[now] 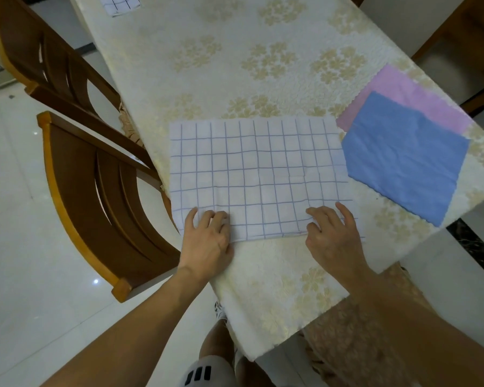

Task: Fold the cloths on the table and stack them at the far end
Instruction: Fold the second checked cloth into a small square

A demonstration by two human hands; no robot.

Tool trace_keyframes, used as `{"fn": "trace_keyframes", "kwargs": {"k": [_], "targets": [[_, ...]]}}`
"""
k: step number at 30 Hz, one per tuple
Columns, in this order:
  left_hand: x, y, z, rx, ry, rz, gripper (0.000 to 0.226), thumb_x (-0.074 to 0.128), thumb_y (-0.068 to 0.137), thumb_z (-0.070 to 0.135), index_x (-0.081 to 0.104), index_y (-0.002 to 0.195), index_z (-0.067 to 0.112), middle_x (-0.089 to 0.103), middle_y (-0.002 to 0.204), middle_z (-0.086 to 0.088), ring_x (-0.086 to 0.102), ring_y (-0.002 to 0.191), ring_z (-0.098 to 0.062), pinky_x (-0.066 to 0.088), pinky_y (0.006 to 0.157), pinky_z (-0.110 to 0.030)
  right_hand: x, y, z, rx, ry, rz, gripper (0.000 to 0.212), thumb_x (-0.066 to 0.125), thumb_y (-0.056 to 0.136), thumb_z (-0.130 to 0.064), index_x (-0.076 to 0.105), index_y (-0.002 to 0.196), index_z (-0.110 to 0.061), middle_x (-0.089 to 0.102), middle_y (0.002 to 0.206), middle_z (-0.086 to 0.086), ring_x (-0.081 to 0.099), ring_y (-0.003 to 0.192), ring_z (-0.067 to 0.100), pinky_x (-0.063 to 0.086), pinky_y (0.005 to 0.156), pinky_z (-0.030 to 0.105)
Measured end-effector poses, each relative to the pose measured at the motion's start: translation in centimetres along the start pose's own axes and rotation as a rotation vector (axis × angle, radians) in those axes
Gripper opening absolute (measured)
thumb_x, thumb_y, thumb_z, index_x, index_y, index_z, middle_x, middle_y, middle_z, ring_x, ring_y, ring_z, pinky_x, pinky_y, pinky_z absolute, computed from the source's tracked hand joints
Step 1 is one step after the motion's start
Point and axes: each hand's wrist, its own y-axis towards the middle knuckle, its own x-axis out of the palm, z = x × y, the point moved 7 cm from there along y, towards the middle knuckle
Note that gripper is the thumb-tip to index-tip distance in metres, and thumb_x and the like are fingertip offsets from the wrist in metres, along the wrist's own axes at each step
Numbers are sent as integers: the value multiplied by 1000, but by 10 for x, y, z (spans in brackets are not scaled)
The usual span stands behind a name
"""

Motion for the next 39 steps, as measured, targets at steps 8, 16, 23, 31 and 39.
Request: {"fn": "trace_keyframes", "kwargs": {"k": [8, 16, 23, 31, 39], "targets": [[-33, -49, -9, -82, -16, -36, 52, 85, 65, 44, 72, 106, 15, 64, 123, -8, 57, 118, -33, 34, 108, -65, -37, -26, 2, 56, -4, -4, 5, 69, 73, -10, 70, 70, -6, 72, 111, 14, 67, 100, 32, 41, 104, 59], [-78, -110, 17, -56, -19, 7, 45, 93, 55, 38, 76, 91, 15, 67, 121, -10, 61, 113, -33, 41, 102, -64, -91, -79, 1, 120, 9, -2, 35, 41, 86, -17, 70, 69, -6, 72, 109, 15, 69, 95, 33, 42, 103, 58], [-117, -129, 31, -71, -11, 88, 30, 92, 58, 31, 75, 78, 15, 69, 117, -9, 63, 109, -33, 40, 103, -62, -122, -108, 7, 142, -10, -21, 32, 45, 88, -17, 70, 73, -6, 71, 110, 14, 67, 97, 32, 41, 104, 58], [-145, -126, 25, -99, 75, 115, 24, 90, 60, 26, 76, 74, 13, 69, 114, -10, 62, 108, -33, 38, 103, -62, -142, -103, 27, 146, -18, 111, 15, 61, 88, -9, 67, 74, -8, 70, 107, 12, 66, 96, 29, 37, 107, 56], [-143, -83, -4, -109, 92, 136, 9, 80, 72, 23, 76, 74, 15, 69, 117, -5, 60, 112, -28, 33, 107, -61, -132, -41, 46, 150, -110, 125, 12, 75, 80, 0, 68, 78, -9, 68, 111, 13, 65, 97, 30, 34, 107, 55]]}}
